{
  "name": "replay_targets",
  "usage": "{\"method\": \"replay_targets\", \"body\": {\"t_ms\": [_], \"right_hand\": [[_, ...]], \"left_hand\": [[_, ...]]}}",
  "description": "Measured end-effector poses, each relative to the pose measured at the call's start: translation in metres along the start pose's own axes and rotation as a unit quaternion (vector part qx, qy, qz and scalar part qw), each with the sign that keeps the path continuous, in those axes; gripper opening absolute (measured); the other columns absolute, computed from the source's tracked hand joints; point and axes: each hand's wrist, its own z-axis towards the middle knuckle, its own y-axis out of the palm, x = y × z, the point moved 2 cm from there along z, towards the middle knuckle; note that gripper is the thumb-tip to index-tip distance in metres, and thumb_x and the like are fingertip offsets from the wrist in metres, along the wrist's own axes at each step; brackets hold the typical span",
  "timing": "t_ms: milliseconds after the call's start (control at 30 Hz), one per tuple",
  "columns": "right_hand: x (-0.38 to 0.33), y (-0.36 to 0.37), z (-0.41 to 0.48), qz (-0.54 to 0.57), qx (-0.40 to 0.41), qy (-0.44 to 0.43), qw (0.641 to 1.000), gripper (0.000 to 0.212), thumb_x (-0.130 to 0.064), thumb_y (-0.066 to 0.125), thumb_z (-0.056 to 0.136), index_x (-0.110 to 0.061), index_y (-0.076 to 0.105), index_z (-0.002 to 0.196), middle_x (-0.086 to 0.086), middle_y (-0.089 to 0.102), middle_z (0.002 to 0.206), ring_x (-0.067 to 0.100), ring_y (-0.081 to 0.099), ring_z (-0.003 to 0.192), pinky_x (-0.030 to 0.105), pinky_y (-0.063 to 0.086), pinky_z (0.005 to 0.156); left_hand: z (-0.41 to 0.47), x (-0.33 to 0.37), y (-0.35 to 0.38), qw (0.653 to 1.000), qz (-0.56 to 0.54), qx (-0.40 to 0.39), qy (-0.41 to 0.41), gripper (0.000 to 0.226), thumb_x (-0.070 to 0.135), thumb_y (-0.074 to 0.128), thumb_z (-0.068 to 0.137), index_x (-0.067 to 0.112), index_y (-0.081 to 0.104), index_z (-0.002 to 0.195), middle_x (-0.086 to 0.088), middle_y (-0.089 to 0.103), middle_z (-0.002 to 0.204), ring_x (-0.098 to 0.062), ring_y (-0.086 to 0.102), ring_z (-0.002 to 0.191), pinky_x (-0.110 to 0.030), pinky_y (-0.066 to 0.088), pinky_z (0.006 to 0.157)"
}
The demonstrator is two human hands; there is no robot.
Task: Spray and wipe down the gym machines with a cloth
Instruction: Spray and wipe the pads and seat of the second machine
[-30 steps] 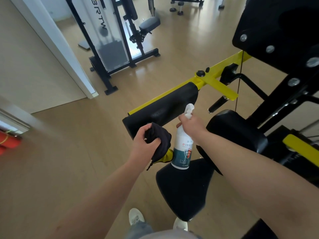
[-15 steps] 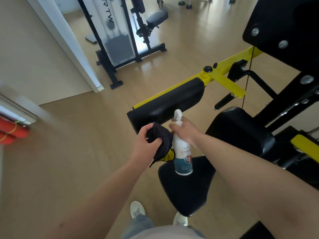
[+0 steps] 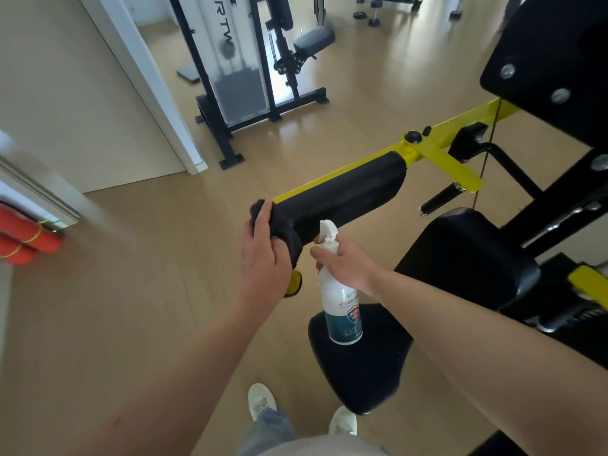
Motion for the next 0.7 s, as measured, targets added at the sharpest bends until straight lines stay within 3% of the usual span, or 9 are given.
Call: {"method": "replay_targets", "body": {"t_ms": [100,133,200,267,367,433,533,633,700], "right_hand": [[-0.003,0.000,0.001,-0.007,0.007,-0.002,1.000,0.024,-0.044,0.062,0.102,-0.024,0.062,0.114,0.003,0.074,0.097,0.025,0.071,0.093,0.039,0.058,0.080],[-0.004,0.000,0.001,-0.009,0.009,-0.002,1.000,0.024,-0.044,0.062,0.102,-0.023,0.062,0.113,0.003,0.073,0.097,0.024,0.071,0.092,0.037,0.057,0.078],[-0.004,-0.001,0.001,-0.011,0.012,0.000,1.000,0.023,-0.042,0.062,0.102,-0.024,0.061,0.116,0.003,0.073,0.097,0.024,0.071,0.092,0.038,0.056,0.080],[0.002,-0.002,0.001,-0.008,0.013,0.010,1.000,0.024,-0.041,0.063,0.102,-0.028,0.057,0.121,0.004,0.073,0.099,0.024,0.070,0.094,0.041,0.057,0.085],[0.010,-0.005,0.005,-0.010,0.007,0.016,1.000,0.025,-0.042,0.064,0.101,-0.033,0.056,0.123,0.004,0.073,0.099,0.025,0.070,0.095,0.045,0.059,0.089],[0.012,-0.008,0.008,-0.011,0.007,0.018,1.000,0.027,-0.043,0.064,0.101,-0.033,0.055,0.125,0.003,0.072,0.099,0.025,0.070,0.095,0.045,0.058,0.089],[0.015,-0.010,0.014,-0.012,0.014,0.018,1.000,0.026,-0.042,0.064,0.101,-0.033,0.056,0.124,0.003,0.072,0.099,0.023,0.070,0.094,0.043,0.058,0.086],[0.015,-0.010,0.020,-0.003,0.024,0.021,0.999,0.025,-0.042,0.064,0.101,-0.032,0.056,0.123,0.003,0.072,0.100,0.023,0.070,0.094,0.041,0.057,0.084],[0.016,-0.010,0.024,0.002,0.025,0.024,0.999,0.026,-0.041,0.063,0.102,-0.032,0.056,0.125,0.003,0.071,0.101,0.022,0.069,0.095,0.039,0.056,0.082]], "left_hand": [[0.022,0.004,0.004,0.991,0.057,-0.028,0.116,0.057,0.012,0.042,0.106,0.017,0.027,0.160,-0.008,0.036,0.144,0.000,0.034,0.114,-0.009,0.034,0.099],[0.032,0.002,0.009,0.986,0.101,-0.041,0.130,0.058,0.017,0.043,0.107,0.017,0.024,0.161,-0.010,0.034,0.146,-0.005,0.035,0.118,-0.012,0.035,0.103],[0.048,-0.011,0.023,0.950,0.280,-0.075,0.120,0.062,0.032,0.041,0.106,0.021,0.017,0.162,-0.015,0.021,0.155,-0.027,0.024,0.141,-0.043,0.032,0.118],[0.052,-0.019,0.030,0.895,0.422,-0.092,0.113,0.067,0.040,0.039,0.103,0.020,0.016,0.162,-0.018,0.006,0.161,-0.041,0.004,0.152,-0.062,0.012,0.120],[0.048,-0.026,0.027,0.852,0.481,0.004,0.209,0.055,0.032,0.047,0.102,0.009,0.039,0.152,-0.016,0.027,0.152,-0.037,0.020,0.148,-0.060,0.016,0.121],[0.049,-0.029,0.023,0.850,0.457,0.023,0.259,0.051,0.027,0.057,0.102,0.007,0.046,0.148,-0.014,0.040,0.144,-0.032,0.033,0.142,-0.054,0.026,0.121],[0.053,-0.029,0.021,0.867,0.423,-0.062,0.256,0.068,0.035,0.056,0.101,0.004,0.032,0.156,-0.019,0.039,0.155,-0.034,0.034,0.147,-0.049,0.030,0.122],[0.061,-0.034,0.020,0.822,0.490,-0.145,0.252,0.108,0.055,0.072,0.085,0.008,0.011,0.161,-0.022,0.022,0.162,-0.038,0.022,0.152,-0.050,0.024,0.124],[0.069,-0.033,0.023,0.799,0.529,-0.153,0.242,0.120,0.057,0.079,0.078,0.011,0.006,0.161,-0.021,0.020,0.162,-0.037,0.023,0.151,-0.049,0.024,0.124]]}}
